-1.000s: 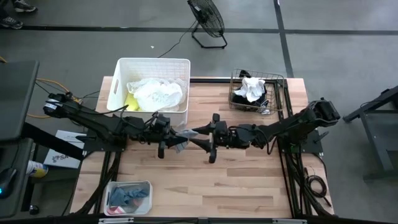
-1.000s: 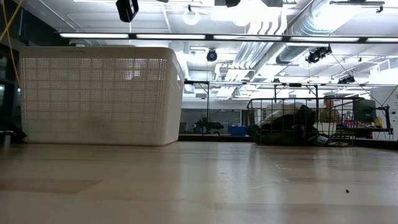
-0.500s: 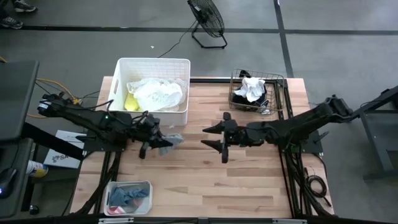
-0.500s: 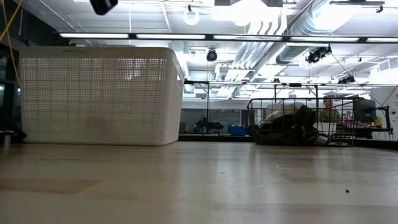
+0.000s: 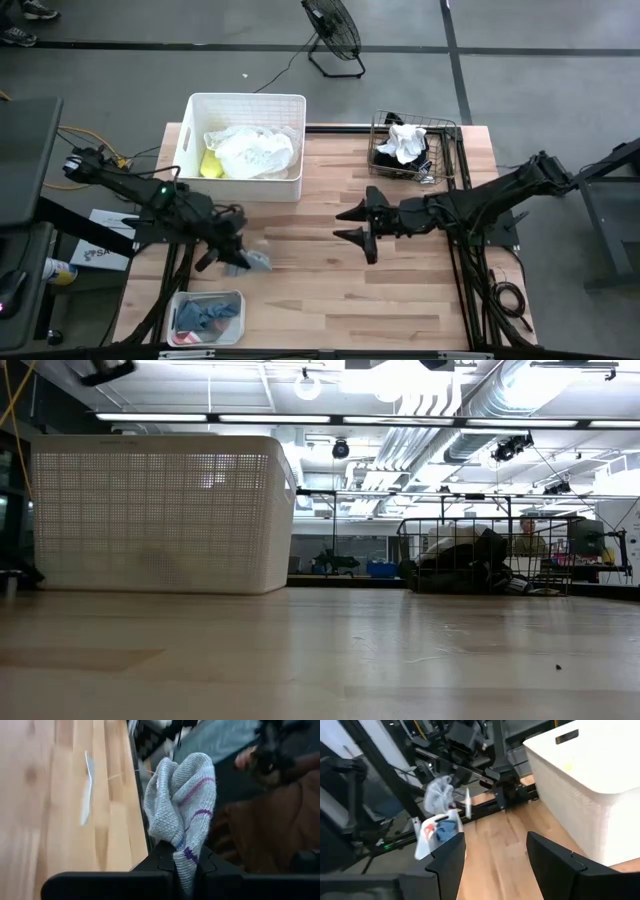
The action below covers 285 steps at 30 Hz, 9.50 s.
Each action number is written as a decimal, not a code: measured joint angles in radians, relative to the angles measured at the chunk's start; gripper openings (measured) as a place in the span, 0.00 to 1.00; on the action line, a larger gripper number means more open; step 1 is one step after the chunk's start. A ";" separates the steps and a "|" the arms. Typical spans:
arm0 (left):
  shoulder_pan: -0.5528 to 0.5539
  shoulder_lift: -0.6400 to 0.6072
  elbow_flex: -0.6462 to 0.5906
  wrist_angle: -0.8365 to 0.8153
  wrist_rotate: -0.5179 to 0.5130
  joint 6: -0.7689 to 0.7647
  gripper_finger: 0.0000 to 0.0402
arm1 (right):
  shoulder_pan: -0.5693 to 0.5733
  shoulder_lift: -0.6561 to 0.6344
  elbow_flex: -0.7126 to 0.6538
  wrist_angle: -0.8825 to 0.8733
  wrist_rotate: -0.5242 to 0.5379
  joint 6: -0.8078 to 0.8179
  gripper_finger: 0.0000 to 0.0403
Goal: Pick & Place Cloths
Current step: Put the gray patterned sock into the bottom white bin, then return to Home Position
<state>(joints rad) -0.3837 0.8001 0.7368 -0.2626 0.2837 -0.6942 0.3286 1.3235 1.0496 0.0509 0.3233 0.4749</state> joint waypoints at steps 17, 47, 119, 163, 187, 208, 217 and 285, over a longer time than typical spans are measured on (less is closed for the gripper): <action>-0.417 0.005 0.000 -0.179 -0.158 -0.254 0.02 | 0.074 0.000 0.000 -0.002 -0.011 0.098 0.51; -0.802 0.429 0.000 -0.246 -0.374 -0.469 0.02 | 0.090 0.000 0.000 -0.002 0.018 0.152 0.51; -0.801 0.237 0.002 -0.136 -0.746 -0.821 0.58 | 0.042 -0.261 -0.001 -0.397 -0.087 -0.028 0.51; 0.236 -0.029 0.003 0.166 -0.693 0.248 0.58 | -0.045 -1.208 -0.724 -0.114 -0.099 0.010 0.51; 0.419 -0.246 -0.390 0.592 -0.346 0.226 0.58 | -0.103 -1.262 -0.724 -0.167 -0.136 0.086 0.51; 0.416 -0.536 -0.512 0.547 -0.377 0.390 0.58 | -0.103 -1.262 -0.724 -0.296 0.014 0.221 0.51; 0.416 -0.539 -0.510 0.723 -0.093 0.547 0.58 | -0.103 -1.262 -0.724 -0.286 0.014 0.216 0.51; 0.416 -0.529 -0.715 0.515 -0.161 0.416 0.58 | -0.102 -1.276 -1.041 0.145 -0.068 -0.031 0.51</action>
<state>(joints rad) 0.0319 0.2710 0.0219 0.2528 0.1223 -0.2786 0.2264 0.0475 0.0086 0.1963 0.2548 0.4438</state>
